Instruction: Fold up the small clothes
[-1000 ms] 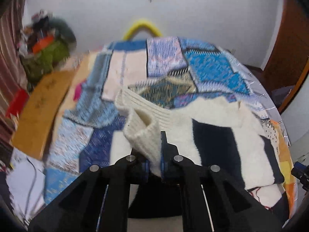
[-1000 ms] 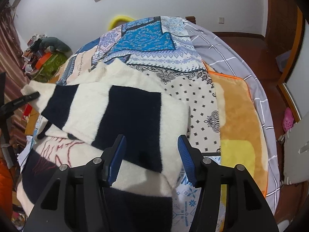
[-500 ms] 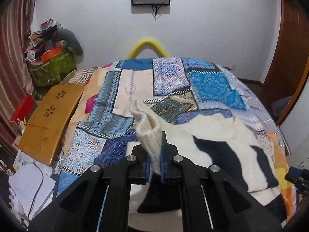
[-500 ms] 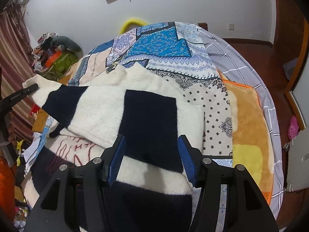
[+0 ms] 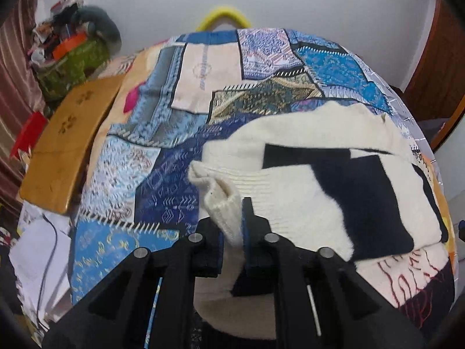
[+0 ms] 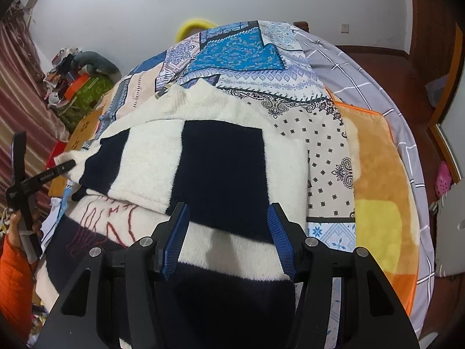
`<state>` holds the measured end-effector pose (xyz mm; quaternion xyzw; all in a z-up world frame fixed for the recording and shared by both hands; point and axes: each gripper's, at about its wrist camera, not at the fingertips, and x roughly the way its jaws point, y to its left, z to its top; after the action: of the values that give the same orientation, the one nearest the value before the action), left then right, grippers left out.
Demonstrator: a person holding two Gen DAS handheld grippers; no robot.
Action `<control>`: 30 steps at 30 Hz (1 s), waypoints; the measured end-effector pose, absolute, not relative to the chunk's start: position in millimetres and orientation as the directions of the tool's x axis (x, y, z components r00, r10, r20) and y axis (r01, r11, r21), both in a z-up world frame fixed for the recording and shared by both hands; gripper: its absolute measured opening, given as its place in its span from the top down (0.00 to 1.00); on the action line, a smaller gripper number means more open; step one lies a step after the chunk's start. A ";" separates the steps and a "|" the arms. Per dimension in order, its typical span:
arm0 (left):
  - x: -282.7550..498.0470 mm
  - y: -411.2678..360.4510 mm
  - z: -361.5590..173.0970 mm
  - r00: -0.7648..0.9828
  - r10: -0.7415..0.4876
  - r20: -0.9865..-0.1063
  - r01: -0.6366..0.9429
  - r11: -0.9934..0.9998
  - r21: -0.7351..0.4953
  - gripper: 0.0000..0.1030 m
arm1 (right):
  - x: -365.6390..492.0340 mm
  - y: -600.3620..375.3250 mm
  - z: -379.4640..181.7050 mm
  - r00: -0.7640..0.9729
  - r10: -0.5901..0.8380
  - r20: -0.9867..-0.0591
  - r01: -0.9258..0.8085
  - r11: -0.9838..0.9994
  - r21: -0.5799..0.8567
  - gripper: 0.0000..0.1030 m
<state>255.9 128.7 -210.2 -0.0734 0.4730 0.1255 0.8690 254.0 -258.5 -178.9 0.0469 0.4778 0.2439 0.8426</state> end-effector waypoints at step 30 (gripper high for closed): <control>166.8 128.0 -143.9 0.602 0.106 -0.792 -0.252 0.966 -0.062 0.20 | 200.9 -266.7 -87.2 0.627 0.360 -0.691 -0.398 0.910 0.113 0.10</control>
<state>166.8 128.0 -143.9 -0.0837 0.4348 0.1004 0.8910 200.9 -266.7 -87.2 -0.0254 0.3776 0.2100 0.9015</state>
